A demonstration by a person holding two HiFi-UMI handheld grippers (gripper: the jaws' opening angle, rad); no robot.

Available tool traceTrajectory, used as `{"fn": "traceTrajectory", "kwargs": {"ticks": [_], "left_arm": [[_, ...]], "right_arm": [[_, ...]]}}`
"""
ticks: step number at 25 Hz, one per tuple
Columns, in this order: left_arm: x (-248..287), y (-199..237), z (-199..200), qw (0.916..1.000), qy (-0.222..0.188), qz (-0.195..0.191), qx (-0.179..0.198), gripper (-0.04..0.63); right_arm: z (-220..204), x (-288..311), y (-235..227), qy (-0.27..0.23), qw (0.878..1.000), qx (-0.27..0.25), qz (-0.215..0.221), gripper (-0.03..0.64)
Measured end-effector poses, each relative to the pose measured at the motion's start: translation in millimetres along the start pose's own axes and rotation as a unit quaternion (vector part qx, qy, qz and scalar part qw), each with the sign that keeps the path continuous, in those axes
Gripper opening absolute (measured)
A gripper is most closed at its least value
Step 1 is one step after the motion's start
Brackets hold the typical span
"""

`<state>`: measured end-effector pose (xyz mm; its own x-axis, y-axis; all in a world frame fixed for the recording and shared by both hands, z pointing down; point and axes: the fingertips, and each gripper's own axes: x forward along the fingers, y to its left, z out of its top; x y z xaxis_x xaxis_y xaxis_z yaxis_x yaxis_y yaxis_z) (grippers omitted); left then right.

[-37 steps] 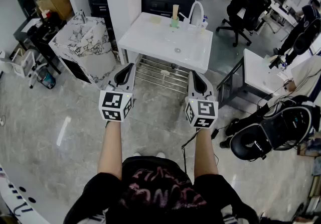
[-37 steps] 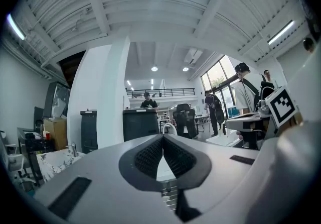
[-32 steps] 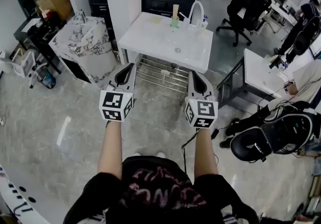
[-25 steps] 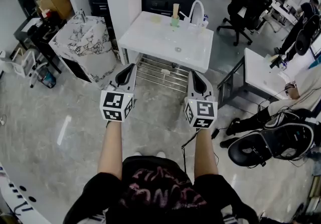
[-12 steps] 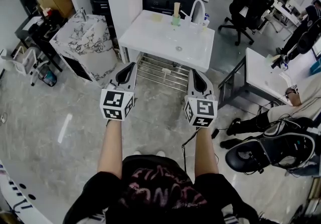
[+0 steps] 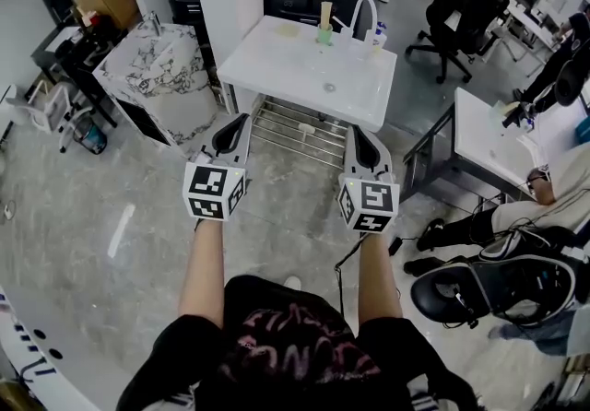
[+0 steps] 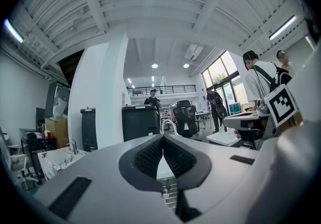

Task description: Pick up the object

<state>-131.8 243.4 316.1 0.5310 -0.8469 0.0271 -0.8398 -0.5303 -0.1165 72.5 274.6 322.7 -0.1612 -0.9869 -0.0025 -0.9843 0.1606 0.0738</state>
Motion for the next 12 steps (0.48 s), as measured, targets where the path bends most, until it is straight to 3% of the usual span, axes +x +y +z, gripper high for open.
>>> {"fn": "traceTrajectory", "kwargs": {"ticks": [12], "left_arm": [[45.4,13.9,-13.6,1.0,0.006,0.004,0.0,0.015]], "right_arm": [[-19.2,40.7,-20.9,0.007,1.0,0.002,0.001,0.015]]}}
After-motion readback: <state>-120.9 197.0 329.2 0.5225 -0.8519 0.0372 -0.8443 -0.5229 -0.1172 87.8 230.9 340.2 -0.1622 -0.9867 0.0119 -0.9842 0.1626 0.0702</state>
